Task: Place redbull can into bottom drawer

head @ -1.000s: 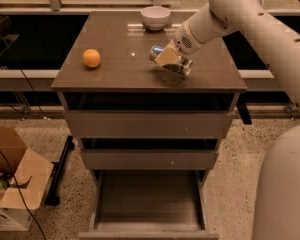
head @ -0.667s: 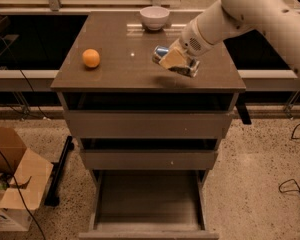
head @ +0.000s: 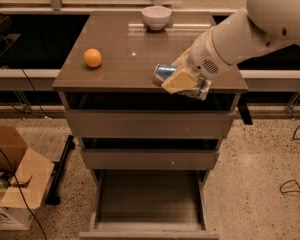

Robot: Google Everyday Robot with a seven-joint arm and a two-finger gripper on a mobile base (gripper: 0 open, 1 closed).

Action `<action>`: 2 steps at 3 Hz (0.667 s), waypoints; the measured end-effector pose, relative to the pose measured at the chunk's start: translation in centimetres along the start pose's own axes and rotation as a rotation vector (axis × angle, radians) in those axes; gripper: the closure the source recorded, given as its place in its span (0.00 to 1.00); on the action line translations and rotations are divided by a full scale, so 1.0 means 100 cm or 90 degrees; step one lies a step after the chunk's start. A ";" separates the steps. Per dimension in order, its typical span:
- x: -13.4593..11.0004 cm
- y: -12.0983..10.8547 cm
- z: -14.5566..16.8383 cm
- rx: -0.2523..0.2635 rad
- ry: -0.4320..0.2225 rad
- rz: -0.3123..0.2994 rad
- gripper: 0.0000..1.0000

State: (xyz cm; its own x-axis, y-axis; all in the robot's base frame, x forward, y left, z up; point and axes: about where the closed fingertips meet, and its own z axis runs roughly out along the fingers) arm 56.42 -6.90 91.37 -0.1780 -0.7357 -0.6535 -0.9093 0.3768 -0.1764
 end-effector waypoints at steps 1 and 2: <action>0.040 0.061 0.043 -0.064 -0.043 0.095 1.00; 0.082 0.091 0.090 -0.088 -0.084 0.193 1.00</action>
Offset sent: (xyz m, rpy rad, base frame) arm -0.0814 0.0275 -0.2192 0.4091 0.3314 -0.2133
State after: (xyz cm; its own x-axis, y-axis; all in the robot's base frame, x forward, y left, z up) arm 50.04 -4.46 77.80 -0.4053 -0.5201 -0.7518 -0.8667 0.4803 0.1350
